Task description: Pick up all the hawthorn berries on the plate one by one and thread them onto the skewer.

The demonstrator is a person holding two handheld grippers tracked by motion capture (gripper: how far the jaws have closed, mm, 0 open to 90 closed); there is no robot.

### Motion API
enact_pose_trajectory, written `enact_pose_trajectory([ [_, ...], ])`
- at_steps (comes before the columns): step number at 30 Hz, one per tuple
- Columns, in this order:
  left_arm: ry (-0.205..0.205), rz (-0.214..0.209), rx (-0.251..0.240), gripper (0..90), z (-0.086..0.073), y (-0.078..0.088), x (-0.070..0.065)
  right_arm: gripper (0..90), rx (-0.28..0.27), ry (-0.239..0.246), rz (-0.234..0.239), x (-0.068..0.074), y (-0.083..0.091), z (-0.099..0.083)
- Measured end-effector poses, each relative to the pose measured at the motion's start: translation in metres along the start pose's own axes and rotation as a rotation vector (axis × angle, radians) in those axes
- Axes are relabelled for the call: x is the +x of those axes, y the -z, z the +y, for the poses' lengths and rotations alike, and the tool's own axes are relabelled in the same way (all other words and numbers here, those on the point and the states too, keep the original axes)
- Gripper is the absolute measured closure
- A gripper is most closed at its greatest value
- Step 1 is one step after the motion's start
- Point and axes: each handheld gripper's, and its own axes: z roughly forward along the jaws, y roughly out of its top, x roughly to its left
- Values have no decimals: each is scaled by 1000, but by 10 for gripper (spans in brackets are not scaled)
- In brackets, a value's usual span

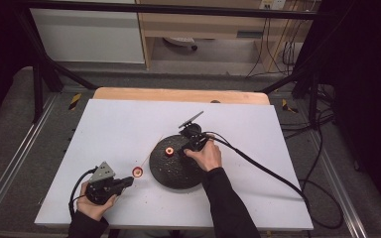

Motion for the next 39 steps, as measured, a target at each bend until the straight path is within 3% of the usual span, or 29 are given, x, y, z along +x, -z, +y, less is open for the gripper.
enact_pose_trajectory([
  [9,-3,0,-2,887,0,0,-1,627,-77,-9,43,5,9,-10],
  [24,-10,-3,-6,887,1,1,-4,627,-320,-66,133,7,20,-43],
  [35,-11,-4,-17,887,1,2,-6,627,-504,-120,202,18,25,-60],
  [39,-14,-4,-19,887,2,2,-6,628,-537,-147,215,17,21,-66],
])
